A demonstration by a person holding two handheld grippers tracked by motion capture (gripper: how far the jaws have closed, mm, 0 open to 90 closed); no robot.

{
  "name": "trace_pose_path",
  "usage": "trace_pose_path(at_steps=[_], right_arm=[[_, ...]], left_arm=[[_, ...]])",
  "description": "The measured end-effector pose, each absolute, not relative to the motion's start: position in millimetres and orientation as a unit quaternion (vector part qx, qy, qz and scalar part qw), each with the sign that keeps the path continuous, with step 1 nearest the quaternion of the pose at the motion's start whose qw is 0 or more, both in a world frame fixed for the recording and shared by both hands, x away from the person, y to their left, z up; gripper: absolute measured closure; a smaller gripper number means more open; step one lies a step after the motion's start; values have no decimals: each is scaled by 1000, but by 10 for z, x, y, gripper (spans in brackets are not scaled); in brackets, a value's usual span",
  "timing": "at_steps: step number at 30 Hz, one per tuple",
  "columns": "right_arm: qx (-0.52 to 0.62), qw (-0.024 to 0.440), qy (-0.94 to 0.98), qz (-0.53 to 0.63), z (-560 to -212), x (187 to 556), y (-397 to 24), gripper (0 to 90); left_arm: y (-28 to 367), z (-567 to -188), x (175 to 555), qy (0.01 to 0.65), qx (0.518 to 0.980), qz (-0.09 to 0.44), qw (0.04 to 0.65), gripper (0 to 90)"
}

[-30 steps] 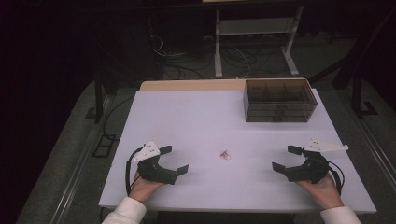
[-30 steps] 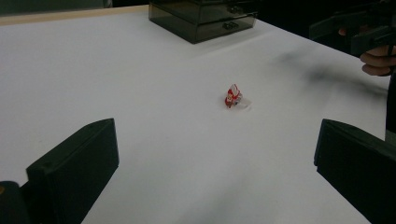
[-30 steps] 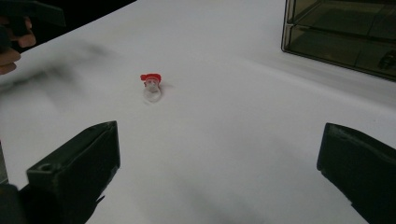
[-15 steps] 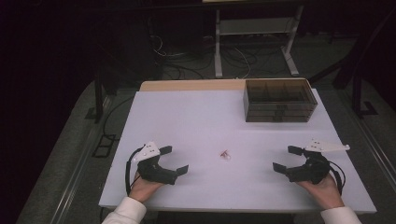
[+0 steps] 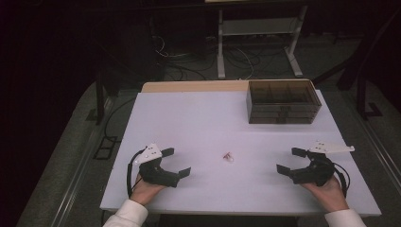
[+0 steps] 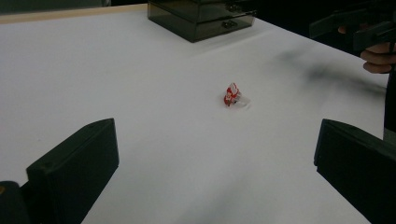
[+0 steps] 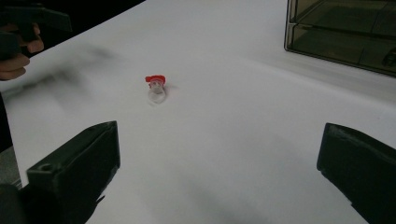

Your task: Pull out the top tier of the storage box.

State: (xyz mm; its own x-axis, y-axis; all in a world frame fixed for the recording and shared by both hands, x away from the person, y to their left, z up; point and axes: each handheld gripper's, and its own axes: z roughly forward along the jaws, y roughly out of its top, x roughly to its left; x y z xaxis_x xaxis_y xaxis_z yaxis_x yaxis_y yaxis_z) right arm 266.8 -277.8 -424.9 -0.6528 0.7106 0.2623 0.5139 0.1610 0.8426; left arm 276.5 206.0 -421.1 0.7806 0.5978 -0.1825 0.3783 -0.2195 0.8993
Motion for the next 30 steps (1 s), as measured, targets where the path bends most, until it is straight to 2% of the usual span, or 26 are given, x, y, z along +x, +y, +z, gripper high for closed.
trace_pose_path(at_steps=[30], right_arm=[[424,65,749,505,-4113,2784,-2805,0]], left_arm=[[2056,-4215,2772,316,773,95,542,0]])
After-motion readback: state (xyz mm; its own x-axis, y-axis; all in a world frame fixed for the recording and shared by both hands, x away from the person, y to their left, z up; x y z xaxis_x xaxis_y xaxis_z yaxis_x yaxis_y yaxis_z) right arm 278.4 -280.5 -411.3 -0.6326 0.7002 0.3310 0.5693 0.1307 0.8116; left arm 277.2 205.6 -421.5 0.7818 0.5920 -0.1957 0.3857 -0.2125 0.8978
